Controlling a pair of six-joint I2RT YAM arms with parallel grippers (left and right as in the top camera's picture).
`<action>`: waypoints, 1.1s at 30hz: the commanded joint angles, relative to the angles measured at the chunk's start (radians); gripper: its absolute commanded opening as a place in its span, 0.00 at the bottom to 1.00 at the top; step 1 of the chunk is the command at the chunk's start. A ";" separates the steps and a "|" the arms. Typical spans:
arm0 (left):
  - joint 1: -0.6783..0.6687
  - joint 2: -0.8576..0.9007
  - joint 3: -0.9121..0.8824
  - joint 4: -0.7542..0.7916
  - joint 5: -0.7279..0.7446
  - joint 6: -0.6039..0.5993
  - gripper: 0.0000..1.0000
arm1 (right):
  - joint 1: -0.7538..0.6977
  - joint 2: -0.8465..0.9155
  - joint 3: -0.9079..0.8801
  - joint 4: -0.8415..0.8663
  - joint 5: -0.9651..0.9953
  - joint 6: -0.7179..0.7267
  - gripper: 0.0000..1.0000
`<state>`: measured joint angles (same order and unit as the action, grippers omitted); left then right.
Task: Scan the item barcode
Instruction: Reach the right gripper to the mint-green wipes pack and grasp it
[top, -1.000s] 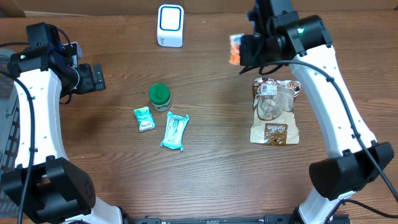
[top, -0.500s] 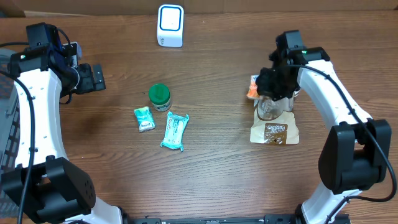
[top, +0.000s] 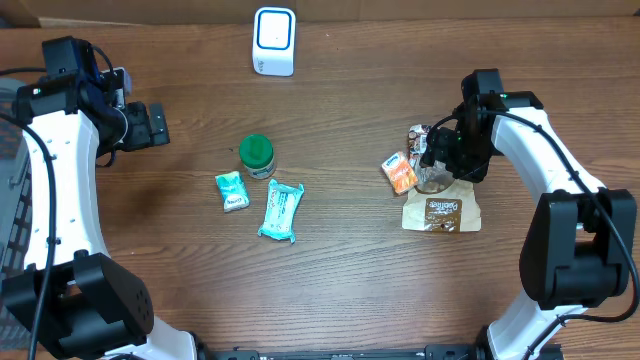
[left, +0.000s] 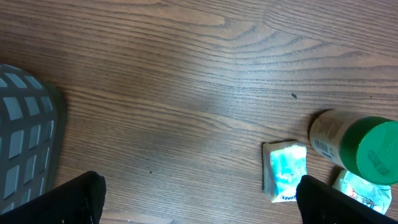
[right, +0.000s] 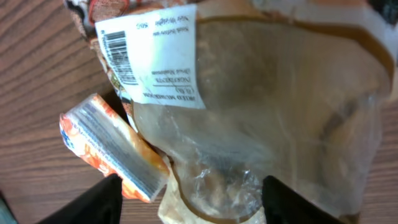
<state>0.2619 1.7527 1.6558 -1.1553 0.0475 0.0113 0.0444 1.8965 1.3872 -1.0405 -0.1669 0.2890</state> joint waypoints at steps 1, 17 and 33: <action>0.000 0.000 0.016 0.001 0.001 0.023 0.99 | -0.007 -0.003 0.004 0.010 0.000 0.000 0.75; 0.000 0.000 0.016 0.001 0.001 0.023 1.00 | 0.199 -0.010 0.365 -0.254 -0.208 0.013 0.90; 0.000 0.000 0.016 0.001 0.001 0.023 1.00 | 0.713 0.187 -0.066 0.507 -0.126 0.496 0.13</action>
<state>0.2619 1.7527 1.6558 -1.1553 0.0475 0.0113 0.7654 2.0510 1.3239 -0.5243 -0.3161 0.7795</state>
